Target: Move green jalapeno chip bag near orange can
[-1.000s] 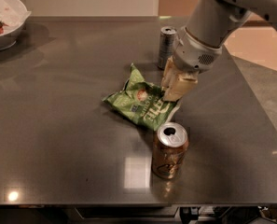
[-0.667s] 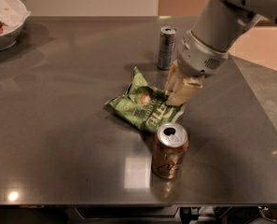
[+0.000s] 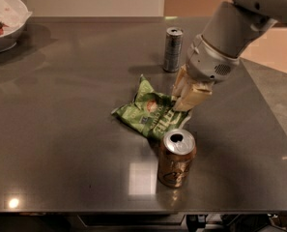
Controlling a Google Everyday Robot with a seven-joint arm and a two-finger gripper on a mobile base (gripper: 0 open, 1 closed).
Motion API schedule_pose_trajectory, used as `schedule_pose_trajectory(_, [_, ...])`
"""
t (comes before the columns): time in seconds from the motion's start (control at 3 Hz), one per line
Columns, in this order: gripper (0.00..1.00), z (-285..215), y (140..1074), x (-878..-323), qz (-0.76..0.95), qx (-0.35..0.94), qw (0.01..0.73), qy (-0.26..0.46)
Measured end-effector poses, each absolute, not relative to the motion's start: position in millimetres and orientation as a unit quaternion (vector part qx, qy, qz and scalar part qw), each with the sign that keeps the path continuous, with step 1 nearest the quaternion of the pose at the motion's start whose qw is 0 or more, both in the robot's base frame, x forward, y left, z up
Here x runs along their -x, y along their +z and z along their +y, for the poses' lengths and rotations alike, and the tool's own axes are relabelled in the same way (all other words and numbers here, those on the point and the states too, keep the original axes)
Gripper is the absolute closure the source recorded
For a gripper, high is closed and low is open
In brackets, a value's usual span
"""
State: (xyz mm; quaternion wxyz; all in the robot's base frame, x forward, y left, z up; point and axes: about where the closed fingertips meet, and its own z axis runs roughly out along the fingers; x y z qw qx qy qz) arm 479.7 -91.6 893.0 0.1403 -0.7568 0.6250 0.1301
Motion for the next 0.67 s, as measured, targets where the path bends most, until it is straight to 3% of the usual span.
schedule_pose_trajectory(0.33, [0.12, -90.1, 893.6, -480.8, 0.625, 0.757, 0.144, 0.128])
schedule_pose_trajectory(0.67, [0.00, -88.8, 894.3, -481.7, 0.625, 0.757, 0.147, 0.126])
